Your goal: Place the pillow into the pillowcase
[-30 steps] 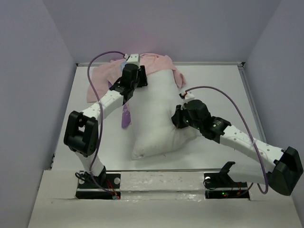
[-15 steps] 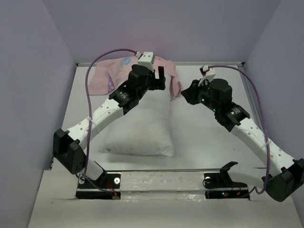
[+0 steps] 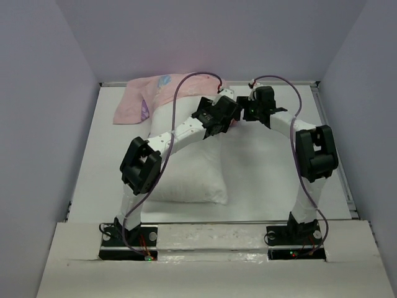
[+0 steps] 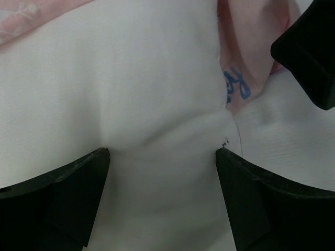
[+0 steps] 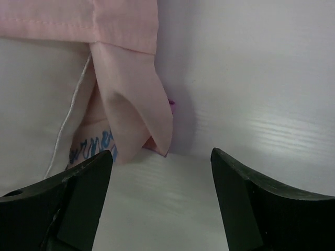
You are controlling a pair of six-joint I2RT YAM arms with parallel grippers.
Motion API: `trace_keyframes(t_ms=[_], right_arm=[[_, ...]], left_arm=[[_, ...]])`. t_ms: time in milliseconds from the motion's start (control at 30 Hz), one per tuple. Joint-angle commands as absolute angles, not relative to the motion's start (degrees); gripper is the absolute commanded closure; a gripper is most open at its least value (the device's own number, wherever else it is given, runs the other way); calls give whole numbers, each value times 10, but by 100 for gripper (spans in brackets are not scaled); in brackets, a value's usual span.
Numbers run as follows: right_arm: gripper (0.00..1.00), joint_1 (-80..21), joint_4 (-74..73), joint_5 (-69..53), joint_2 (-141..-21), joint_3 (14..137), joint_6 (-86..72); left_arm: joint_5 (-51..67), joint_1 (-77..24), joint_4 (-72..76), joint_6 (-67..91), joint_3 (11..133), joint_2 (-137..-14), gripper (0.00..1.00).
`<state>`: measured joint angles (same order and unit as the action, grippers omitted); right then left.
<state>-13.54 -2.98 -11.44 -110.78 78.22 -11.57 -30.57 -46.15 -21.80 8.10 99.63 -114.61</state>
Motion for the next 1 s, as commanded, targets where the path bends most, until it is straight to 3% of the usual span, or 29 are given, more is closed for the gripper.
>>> trace_keyframes(t_ms=[0, 133, 233, 300, 333, 367, 400, 433, 467, 633, 967], right_arm=[[17, -140, 18, -147, -1143, 872, -88], [16, -140, 24, -171, -1207, 947, -95], [23, -140, 23, -223, -1258, 1007, -107], [45, -140, 36, -266, -1270, 1012, -123], [61, -146, 50, -277, -1267, 1001, -131], [84, -155, 70, -285, -1263, 991, -132], [92, -161, 72, -291, -1257, 982, -130], [100, -172, 73, -290, -1239, 961, -123], [100, -177, 86, -297, -1226, 944, -124], [100, -203, 169, -321, -1109, 794, -144], [100, -320, 199, -312, -958, 634, -191]], left_arm=[[-431, -468, -233, 48, 1040, -1167, 4], [-473, -469, -199, 23, 1048, -1195, 2], [-472, -462, -152, 11, 1044, -1210, 3], [-470, -457, -125, 9, 1049, -1228, 18], [-469, -446, -105, 3, 1044, -1232, 29], [-462, -438, -81, 3, 1044, -1238, 42], [-447, -428, -75, 4, 1047, -1250, 55], [-416, -409, -68, 12, 1049, -1255, 79], [-405, -400, -49, 31, 1047, -1259, 100], [-321, -367, 53, 117, 953, -1202, 100], [-313, -362, 220, 252, 817, -1104, 100]])
